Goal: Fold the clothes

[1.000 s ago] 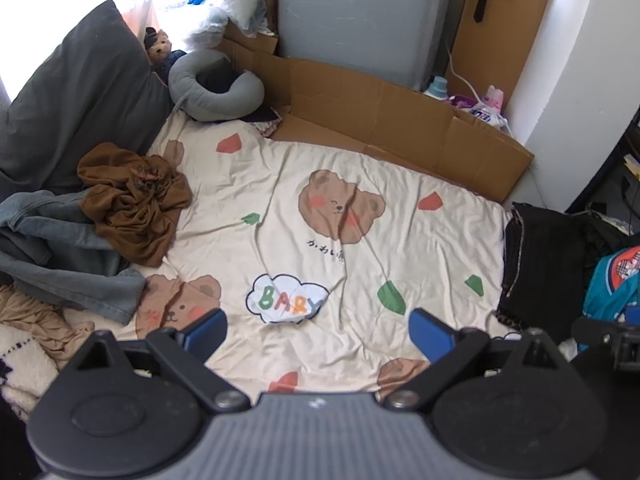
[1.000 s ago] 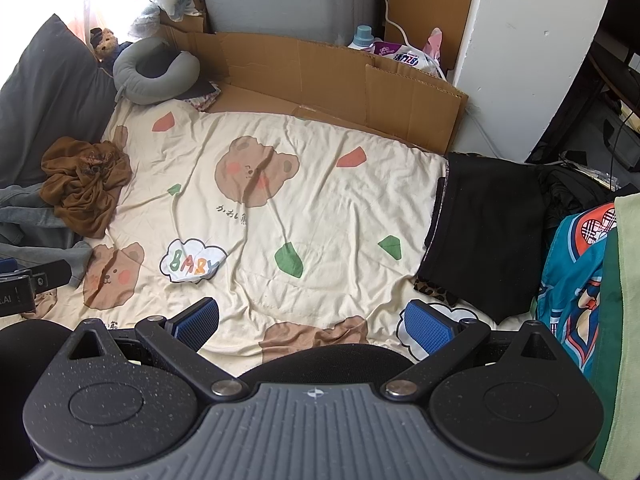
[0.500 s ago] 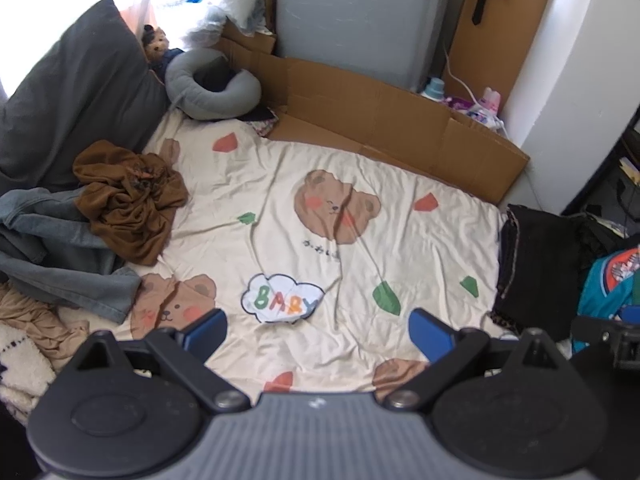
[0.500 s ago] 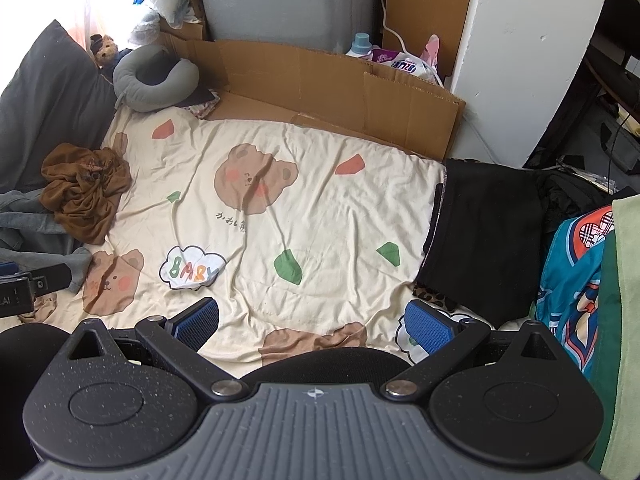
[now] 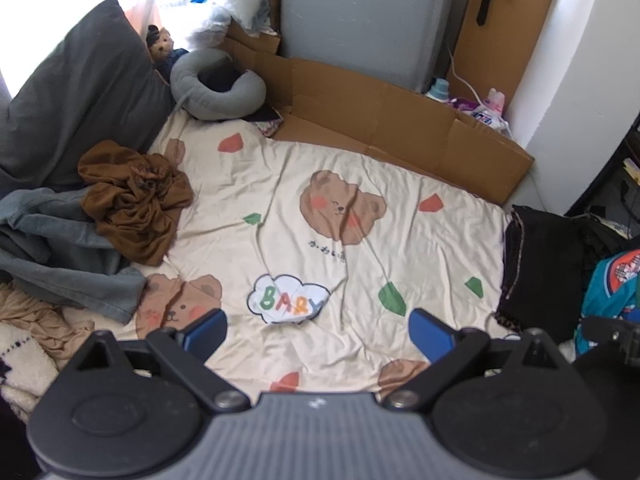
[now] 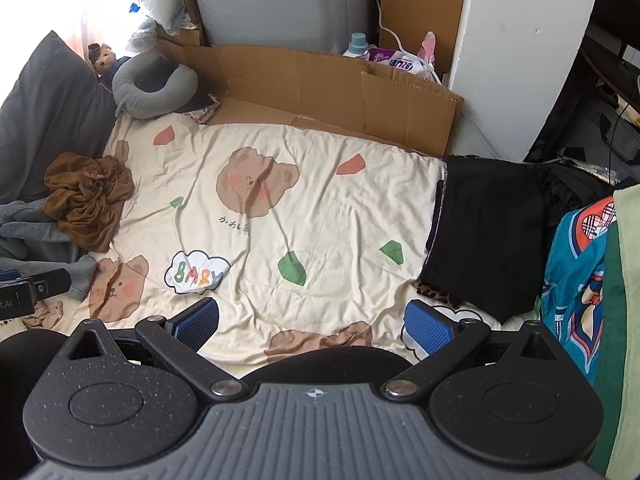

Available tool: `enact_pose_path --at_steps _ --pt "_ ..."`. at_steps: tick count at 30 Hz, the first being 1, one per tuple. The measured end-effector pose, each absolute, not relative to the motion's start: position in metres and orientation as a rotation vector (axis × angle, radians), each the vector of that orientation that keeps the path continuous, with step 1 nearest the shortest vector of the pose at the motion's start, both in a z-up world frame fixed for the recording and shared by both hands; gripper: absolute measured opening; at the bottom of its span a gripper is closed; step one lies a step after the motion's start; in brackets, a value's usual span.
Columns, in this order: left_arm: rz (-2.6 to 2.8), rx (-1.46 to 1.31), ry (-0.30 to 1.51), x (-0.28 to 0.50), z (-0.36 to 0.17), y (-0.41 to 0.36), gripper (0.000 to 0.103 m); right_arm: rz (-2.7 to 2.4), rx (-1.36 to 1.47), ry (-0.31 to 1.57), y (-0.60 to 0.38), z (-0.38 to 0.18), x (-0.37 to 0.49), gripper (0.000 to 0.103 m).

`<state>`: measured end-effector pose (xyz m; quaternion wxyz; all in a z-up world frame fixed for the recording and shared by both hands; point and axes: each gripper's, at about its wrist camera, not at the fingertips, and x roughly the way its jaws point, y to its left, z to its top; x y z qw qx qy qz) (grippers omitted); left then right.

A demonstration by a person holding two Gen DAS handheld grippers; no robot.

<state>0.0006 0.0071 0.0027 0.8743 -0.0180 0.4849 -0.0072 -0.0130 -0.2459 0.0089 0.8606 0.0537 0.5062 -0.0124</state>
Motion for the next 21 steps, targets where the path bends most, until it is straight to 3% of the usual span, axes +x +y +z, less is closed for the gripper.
enact_pose_path --at_steps 21 --pt "-0.011 -0.001 1.042 0.0036 0.0125 0.0137 0.099 -0.043 0.138 1.062 -0.2523 0.0188 -0.0083 0.102"
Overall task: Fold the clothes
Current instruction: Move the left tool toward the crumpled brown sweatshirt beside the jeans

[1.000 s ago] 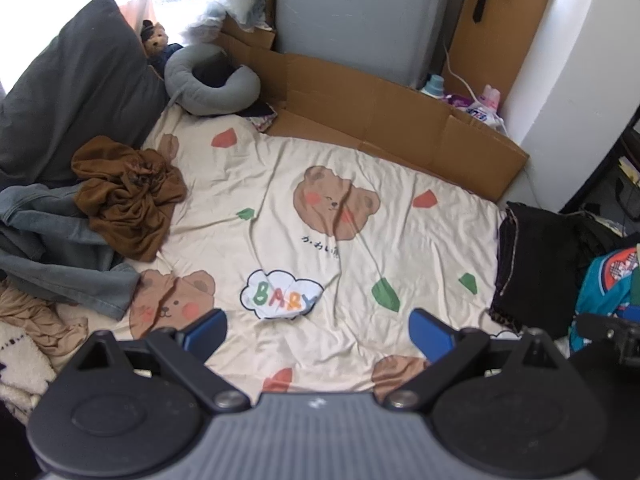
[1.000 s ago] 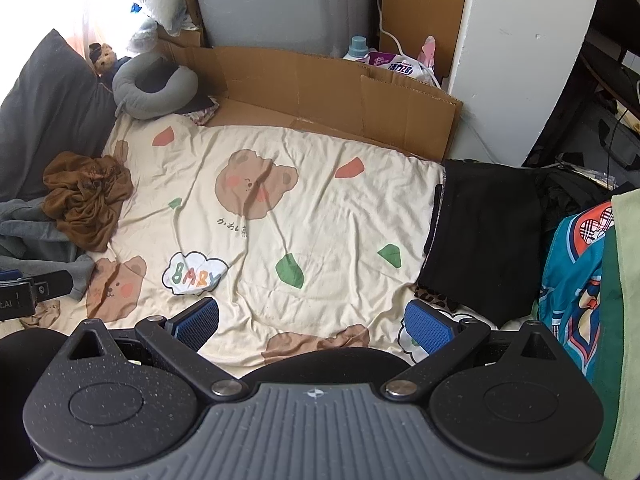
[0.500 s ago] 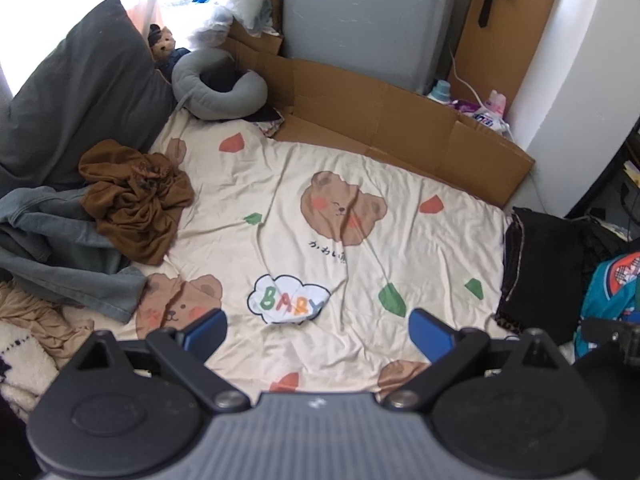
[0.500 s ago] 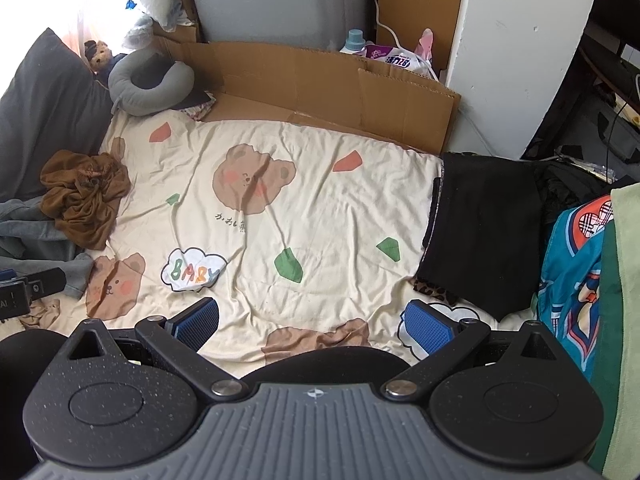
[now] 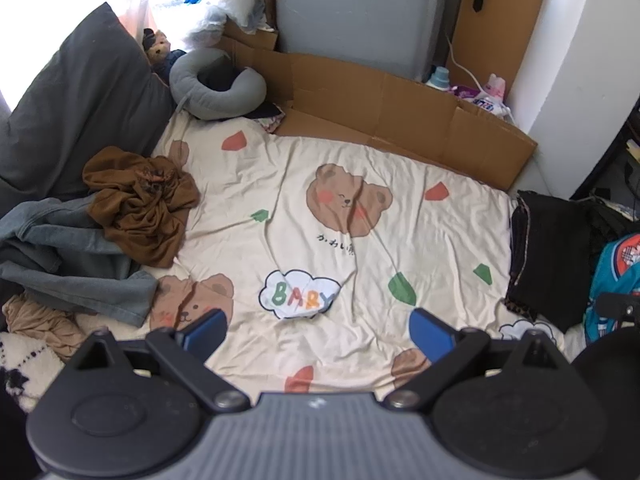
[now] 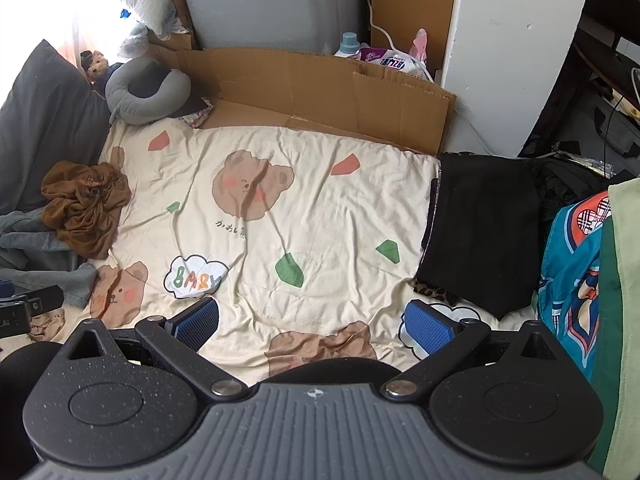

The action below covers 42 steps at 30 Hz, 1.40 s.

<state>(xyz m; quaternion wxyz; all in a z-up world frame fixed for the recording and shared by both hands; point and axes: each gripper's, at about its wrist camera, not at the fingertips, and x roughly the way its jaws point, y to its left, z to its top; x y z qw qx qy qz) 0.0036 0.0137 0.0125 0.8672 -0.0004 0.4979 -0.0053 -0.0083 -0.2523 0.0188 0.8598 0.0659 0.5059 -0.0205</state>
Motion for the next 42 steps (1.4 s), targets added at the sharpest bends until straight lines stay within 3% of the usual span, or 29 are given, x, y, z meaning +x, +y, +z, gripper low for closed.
enact_pose_path --at_steps 20,42 --pt "0.033 -0.026 0.957 -0.011 0.069 0.043 0.101 -0.022 0.145 0.959 -0.242 0.075 -0.018 0.102" --pt "0.071 -0.035 0.908 0.007 0.090 0.090 0.102 0.009 0.163 0.960 -0.227 0.072 0.017 0.102"
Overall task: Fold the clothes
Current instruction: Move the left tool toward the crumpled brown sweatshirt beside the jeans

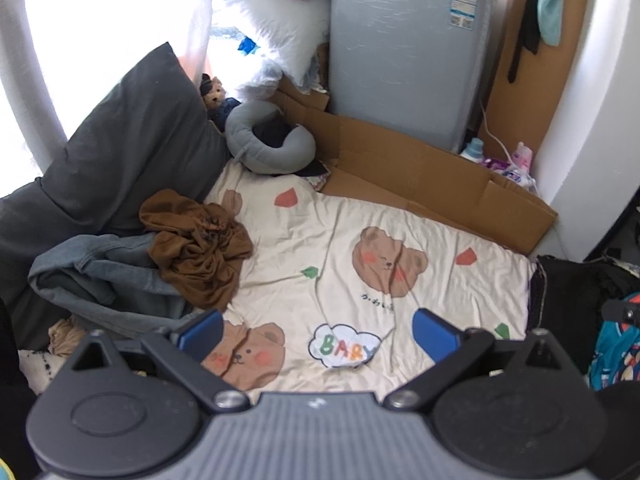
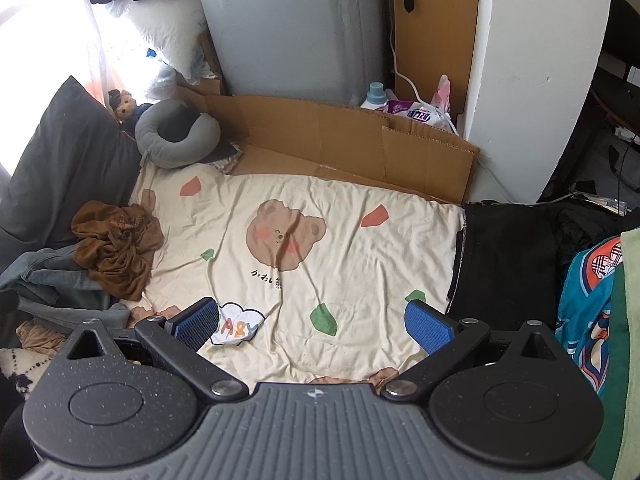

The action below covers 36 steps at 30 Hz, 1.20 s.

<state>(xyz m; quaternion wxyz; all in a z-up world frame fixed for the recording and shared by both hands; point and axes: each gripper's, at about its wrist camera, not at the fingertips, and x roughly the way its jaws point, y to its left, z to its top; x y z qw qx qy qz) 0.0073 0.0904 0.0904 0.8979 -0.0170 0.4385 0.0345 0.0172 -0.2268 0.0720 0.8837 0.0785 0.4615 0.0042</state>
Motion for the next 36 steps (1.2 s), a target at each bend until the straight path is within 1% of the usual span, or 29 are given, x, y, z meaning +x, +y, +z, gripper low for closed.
enact_pose_path --at_steps 8,16,23,36 --pt "0.087 -0.063 0.888 0.030 0.084 0.125 0.102 0.010 0.178 0.979 -0.224 0.060 0.039 0.102" --pt "0.112 -0.103 0.862 0.055 0.074 0.153 0.102 -0.014 0.185 0.952 -0.221 0.053 0.063 0.102" --pt "0.107 -0.166 0.866 0.073 0.057 0.172 0.102 0.006 0.148 0.964 -0.210 0.042 0.093 0.102" --pt "0.159 -0.185 0.850 0.112 0.036 0.202 0.101 0.066 0.146 0.949 -0.199 0.024 0.151 0.102"
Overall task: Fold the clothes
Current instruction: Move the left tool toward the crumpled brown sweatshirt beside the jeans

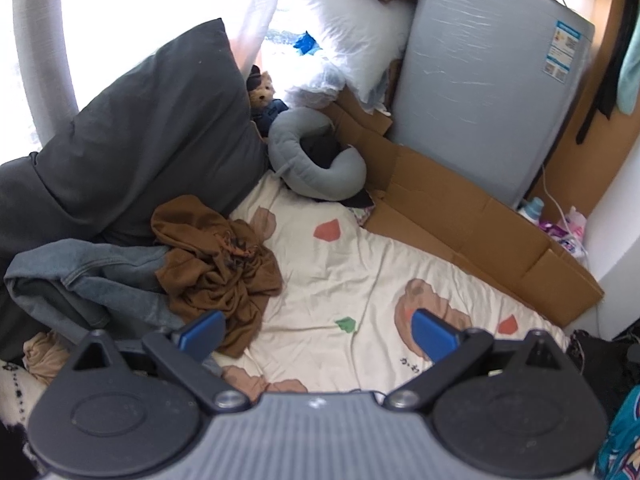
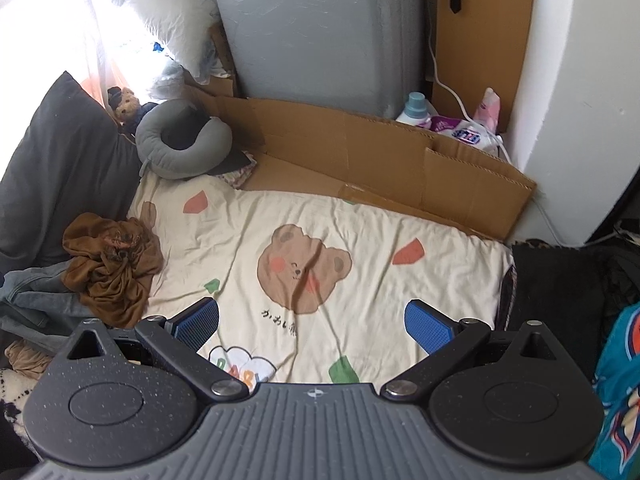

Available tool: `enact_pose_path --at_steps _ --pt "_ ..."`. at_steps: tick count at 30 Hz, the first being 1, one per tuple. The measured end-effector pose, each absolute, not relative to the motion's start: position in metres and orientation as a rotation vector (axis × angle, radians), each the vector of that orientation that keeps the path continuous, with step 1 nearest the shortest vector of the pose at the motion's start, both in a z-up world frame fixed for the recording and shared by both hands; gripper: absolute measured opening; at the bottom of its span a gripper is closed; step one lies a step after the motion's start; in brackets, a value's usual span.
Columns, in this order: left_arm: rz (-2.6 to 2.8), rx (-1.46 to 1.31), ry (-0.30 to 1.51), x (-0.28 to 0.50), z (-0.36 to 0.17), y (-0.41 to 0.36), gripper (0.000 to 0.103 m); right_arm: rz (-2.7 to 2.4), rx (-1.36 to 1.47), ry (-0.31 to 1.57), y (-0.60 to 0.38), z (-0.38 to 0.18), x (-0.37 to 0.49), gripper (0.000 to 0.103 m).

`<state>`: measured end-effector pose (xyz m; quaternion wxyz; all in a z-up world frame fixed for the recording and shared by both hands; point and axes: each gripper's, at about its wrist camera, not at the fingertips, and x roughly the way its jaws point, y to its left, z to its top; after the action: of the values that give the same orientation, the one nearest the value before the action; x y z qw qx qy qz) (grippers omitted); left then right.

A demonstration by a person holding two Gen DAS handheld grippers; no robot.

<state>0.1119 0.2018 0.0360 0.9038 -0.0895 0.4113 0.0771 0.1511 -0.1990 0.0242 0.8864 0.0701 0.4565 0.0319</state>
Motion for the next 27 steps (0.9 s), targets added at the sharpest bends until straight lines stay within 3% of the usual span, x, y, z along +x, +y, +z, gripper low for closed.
enact_pose_path --at_steps 18,27 --pt "0.236 -0.245 0.839 0.154 -0.028 0.244 0.098 0.130 0.088 0.955 -0.185 -0.030 0.228 0.102" --pt "0.288 -0.300 0.814 0.165 -0.065 0.266 0.089 0.241 0.007 0.962 -0.152 -0.055 0.255 0.099"
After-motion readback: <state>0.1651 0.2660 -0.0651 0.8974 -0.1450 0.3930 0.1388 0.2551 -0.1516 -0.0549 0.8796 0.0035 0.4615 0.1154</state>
